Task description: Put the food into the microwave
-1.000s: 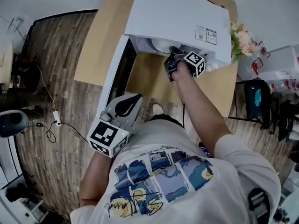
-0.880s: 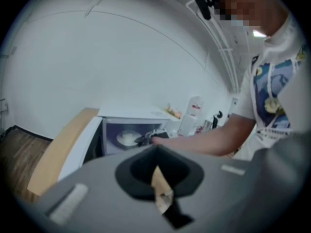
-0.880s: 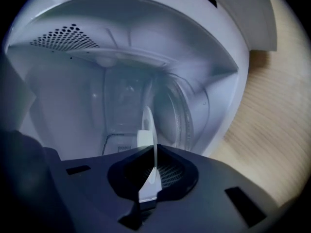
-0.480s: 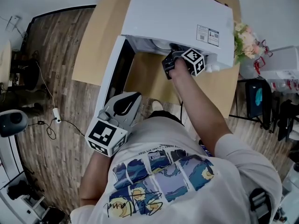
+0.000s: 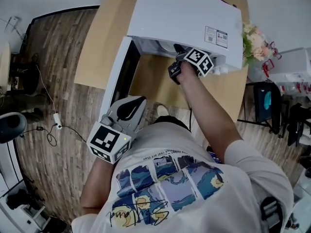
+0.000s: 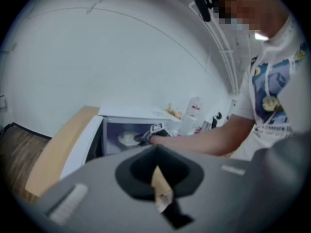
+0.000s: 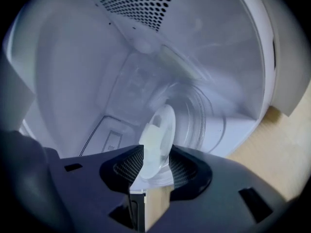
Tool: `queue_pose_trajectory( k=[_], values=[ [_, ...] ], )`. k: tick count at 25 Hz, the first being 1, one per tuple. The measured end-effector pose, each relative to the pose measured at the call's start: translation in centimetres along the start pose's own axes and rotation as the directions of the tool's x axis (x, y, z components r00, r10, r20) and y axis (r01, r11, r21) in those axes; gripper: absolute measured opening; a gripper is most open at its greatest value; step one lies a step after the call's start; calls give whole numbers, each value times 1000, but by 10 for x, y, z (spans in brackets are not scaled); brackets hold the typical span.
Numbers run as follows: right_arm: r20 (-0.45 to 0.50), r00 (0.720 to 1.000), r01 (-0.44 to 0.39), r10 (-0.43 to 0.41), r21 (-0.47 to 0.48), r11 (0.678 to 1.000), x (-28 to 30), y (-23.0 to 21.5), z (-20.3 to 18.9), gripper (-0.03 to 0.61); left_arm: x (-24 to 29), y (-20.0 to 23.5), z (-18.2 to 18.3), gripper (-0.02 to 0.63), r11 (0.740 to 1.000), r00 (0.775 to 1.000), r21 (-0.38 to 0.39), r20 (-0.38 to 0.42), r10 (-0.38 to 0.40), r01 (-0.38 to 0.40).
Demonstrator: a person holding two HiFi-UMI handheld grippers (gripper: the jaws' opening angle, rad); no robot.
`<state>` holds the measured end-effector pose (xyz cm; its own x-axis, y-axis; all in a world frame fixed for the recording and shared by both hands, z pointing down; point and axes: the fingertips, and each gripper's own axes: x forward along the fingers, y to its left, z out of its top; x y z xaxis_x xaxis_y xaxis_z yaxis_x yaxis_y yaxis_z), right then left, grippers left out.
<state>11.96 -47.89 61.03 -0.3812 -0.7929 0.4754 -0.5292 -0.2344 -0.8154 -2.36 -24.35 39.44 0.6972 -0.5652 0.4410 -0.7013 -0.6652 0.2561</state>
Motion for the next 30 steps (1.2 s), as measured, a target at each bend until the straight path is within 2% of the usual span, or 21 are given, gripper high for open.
queue_pose_trajectory(
  k=[5, 10, 15, 26, 30],
  values=[
    [-39, 999, 8, -14, -152, 988, -3, 6, -8, 185, -8, -1, -3, 8, 1000, 1000, 2, 8, -7, 6],
    [-77, 995, 38, -63, -293, 955, -7, 6, -15, 205, -17, -2, -7, 8, 1000, 1000, -1, 11, -13, 13],
    [-104, 990, 55, -100, -374, 926, -12, 4, -21, 213, -24, -5, -12, 8, 1000, 1000, -2, 15, -20, 20],
    [-184, 958, 109, -221, -477, 872, -20, -7, -34, 232, -48, -13, -28, 8, 1000, 1000, 6, 9, -17, 17],
    [-210, 952, 107, -223, -456, 884, -22, -19, -41, 233, -58, -14, -30, 8, 1000, 1000, -1, 21, -16, 16]
  ],
)
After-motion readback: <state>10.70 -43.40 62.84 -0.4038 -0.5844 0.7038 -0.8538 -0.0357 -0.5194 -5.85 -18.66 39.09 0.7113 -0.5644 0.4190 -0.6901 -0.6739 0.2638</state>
